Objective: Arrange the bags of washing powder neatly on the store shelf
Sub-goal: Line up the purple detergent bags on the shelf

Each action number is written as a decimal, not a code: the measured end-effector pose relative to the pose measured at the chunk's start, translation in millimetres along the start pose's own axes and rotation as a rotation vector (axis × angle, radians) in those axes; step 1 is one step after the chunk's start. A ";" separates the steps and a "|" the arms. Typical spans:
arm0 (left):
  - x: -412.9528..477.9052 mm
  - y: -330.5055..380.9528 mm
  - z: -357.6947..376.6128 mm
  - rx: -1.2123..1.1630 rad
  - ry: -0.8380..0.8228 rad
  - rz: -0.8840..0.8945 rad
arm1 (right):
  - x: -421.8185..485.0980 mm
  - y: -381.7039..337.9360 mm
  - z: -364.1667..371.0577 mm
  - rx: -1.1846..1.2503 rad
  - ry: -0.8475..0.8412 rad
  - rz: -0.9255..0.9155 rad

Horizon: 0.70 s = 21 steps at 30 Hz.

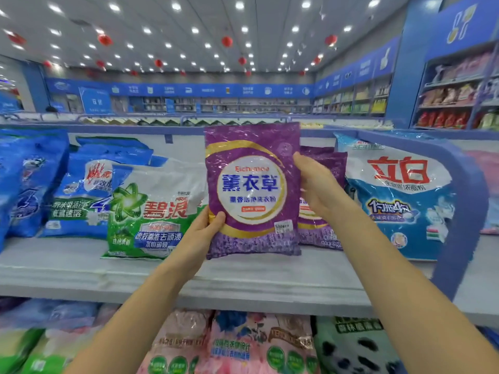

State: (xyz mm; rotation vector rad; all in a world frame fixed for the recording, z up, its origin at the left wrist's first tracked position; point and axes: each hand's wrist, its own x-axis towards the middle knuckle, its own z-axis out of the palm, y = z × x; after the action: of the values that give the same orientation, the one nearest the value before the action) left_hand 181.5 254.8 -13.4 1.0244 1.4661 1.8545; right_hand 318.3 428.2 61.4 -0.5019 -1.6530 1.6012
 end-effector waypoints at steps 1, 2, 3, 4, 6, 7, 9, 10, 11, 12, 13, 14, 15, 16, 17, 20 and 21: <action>5.8 -0.3 -2.5 -0.013 0.009 0.001 | -1.2 9.1 -0.9 -0.032 -0.058 0.066; 11.1 -0.4 -5.0 -0.010 0.013 0.004 | -5.4 21.2 -0.8 -0.080 -0.110 0.138; 16.3 -0.4 -7.3 0.005 0.013 0.009 | -11.1 34.3 0.2 -0.132 -0.152 0.200; 20.4 -0.7 -9.7 0.030 0.008 0.010 | -16.2 47.1 1.8 -0.179 -0.190 0.233; 27.6 -3.3 -14.2 0.098 -0.010 -0.008 | -23.4 67.1 7.6 -0.276 -0.205 0.210; 30.5 -6.0 -15.9 0.143 -0.014 -0.017 | -26.3 72.5 11.0 -0.300 -0.187 0.188; 34.2 -12.6 -17.3 0.229 0.010 -0.020 | -30.9 78.3 15.7 -0.317 -0.139 0.162; 35.3 -14.9 -16.2 0.251 0.043 -0.020 | -32.5 81.1 16.7 -0.340 -0.122 0.140; 36.3 -16.6 -14.8 0.258 0.079 -0.015 | -35.6 82.5 18.6 -0.376 -0.123 0.113; 36.9 -16.9 -13.0 0.255 0.109 -0.011 | -38.7 83.9 20.6 -0.422 -0.127 0.084; 37.8 -17.0 -11.2 0.245 0.130 -0.011 | -41.3 85.6 22.7 -0.462 -0.122 0.063; 39.1 -16.8 -9.4 0.232 0.147 -0.024 | -42.8 86.6 24.5 -0.495 -0.108 0.045; 40.7 -16.2 -8.2 0.214 0.166 -0.040 | -43.4 87.3 25.0 -0.526 -0.086 0.034; 41.3 -14.8 -6.7 0.193 0.182 -0.050 | -44.2 87.1 25.7 -0.552 -0.068 0.029; 41.6 -14.1 -5.7 0.176 0.190 -0.045 | -44.4 86.0 26.4 -0.579 -0.052 0.034; 36.9 -10.1 -2.5 0.196 0.172 0.026 | -48.1 78.0 28.3 -0.606 -0.030 0.058; 33.6 -7.9 -1.7 0.211 0.158 0.059 | -50.8 72.7 28.1 -0.603 -0.008 0.050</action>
State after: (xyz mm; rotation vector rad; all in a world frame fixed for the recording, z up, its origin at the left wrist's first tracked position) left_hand 161.2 282.8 -13.8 1.0478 1.7724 1.8887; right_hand 313.0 381.9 -19.1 -0.8416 -2.1399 1.1132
